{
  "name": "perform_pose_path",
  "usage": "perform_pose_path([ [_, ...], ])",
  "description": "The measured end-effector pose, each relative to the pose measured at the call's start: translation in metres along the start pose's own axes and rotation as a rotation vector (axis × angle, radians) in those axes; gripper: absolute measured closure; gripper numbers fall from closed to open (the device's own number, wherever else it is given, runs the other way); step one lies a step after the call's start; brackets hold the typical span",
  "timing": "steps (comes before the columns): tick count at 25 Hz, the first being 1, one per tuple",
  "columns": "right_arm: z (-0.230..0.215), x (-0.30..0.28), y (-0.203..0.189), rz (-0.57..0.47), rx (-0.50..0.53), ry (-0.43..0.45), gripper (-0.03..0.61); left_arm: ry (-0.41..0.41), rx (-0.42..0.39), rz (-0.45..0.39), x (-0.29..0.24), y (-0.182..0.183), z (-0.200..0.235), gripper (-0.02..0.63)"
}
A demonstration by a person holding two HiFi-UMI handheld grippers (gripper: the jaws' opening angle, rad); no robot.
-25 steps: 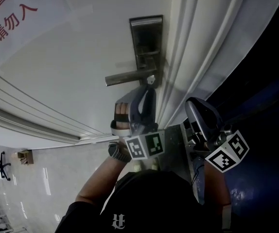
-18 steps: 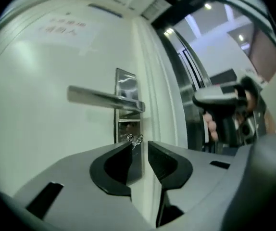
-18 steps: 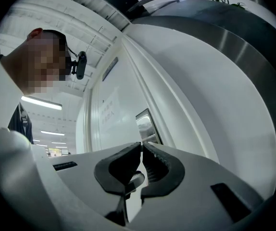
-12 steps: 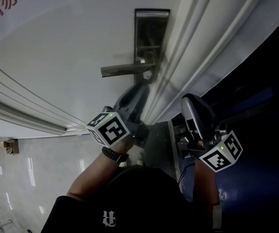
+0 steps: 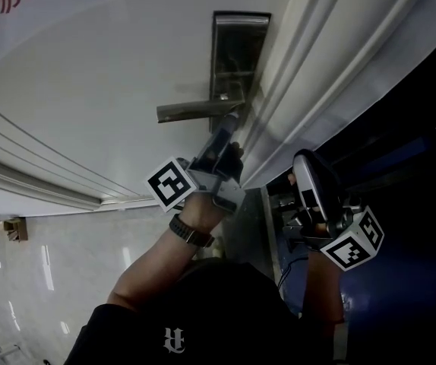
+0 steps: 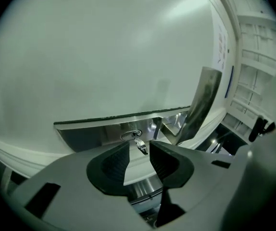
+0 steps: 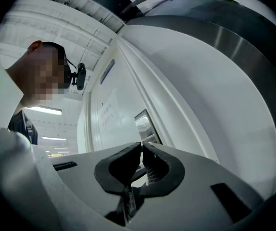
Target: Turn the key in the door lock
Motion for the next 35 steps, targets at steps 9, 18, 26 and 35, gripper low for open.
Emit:
perform_pose_path([
  [9,-0.006,0.001,-0.001,0.007,-0.044,-0.005,0.561,-0.138,0.099,-0.034,-0.008,0.002,0.001,0.541],
  [18,-0.001,-0.002,-0.003,0.013,-0.050,0.013,0.561,0.004,-0.096,0.061,-0.010,0.002,-0.006,0.555],
  [26,0.004,-0.008,-0.005,0.011,-0.051,0.054,0.561,0.191,-0.327,0.139,-0.012,0.003,-0.009,0.555],
  [35,0.001,-0.004,-0.006,-0.005,-0.067,0.081,0.561,0.372,-0.667,0.219,-0.013,0.000,-0.013,0.554],
])
Point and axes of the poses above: the fingertips, and each gripper's own axes: x backward along the fingers, z to its left, y out of its top, the point moved 2 cm from there along x, backward along the fingers, and after that the axes turned 6 degrees about z, right-handed, at the moved point
